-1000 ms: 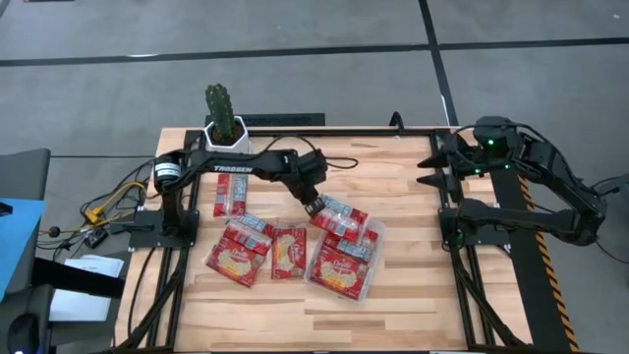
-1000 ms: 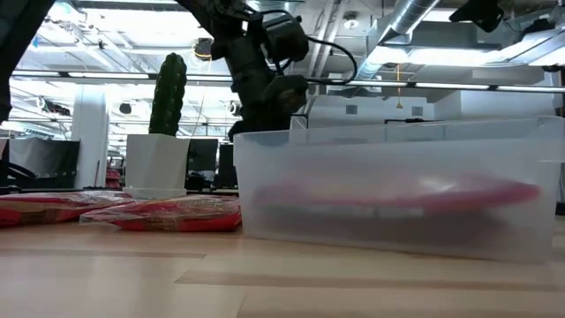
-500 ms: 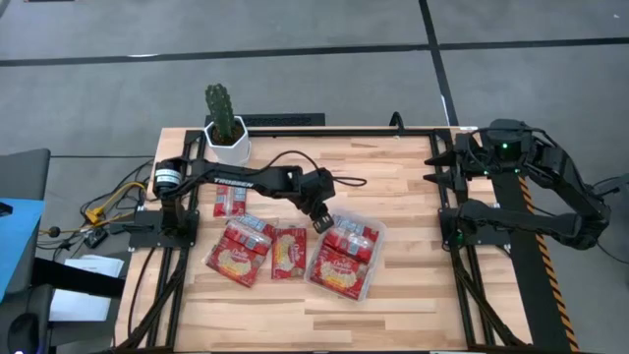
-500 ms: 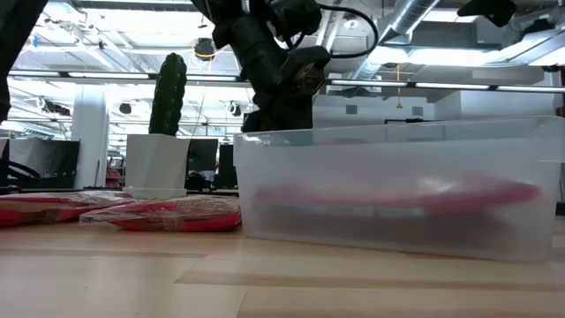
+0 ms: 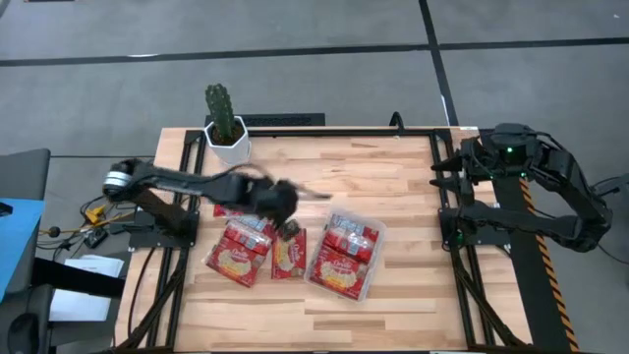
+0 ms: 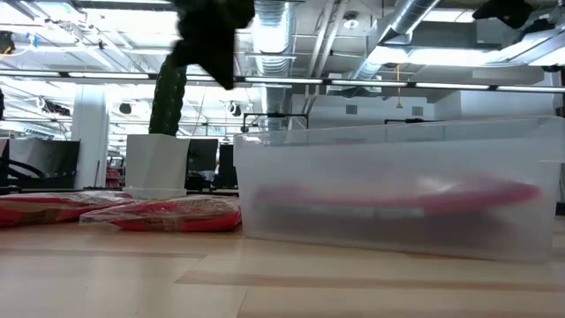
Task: Sort popcorn bags into baskets
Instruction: Put the red popcorn bag into the transparent bin
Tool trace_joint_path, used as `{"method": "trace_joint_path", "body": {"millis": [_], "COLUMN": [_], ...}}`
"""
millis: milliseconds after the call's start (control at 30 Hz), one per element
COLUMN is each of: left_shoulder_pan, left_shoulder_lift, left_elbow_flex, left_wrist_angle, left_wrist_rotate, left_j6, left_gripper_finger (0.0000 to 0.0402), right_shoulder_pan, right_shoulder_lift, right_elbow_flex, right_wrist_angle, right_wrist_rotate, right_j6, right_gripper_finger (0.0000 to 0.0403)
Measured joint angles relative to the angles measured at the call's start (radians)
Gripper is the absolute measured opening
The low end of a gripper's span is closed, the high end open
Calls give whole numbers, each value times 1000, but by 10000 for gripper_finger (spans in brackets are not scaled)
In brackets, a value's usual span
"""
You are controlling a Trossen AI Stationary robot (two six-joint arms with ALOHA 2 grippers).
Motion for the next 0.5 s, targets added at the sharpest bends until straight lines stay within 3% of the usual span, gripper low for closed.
{"method": "trace_joint_path", "body": {"millis": [233, 500], "left_shoulder_pan": [-193, -334], "left_shoulder_lift": [-146, -132], "left_elbow_flex": [-250, -366], "left_wrist_angle": [40, 34], "left_wrist_rotate": [53, 148], "left_j6": [-310, -343], "left_gripper_finger": [77, 222], "right_shoulder_pan": [0, 0], "right_shoulder_lift": [-32, -50], "right_elbow_flex": [0, 0], "right_wrist_angle": [-3, -7], "right_wrist_rotate": [10, 24], "right_j6": [15, 15], "right_gripper_finger": [260, 260]}}
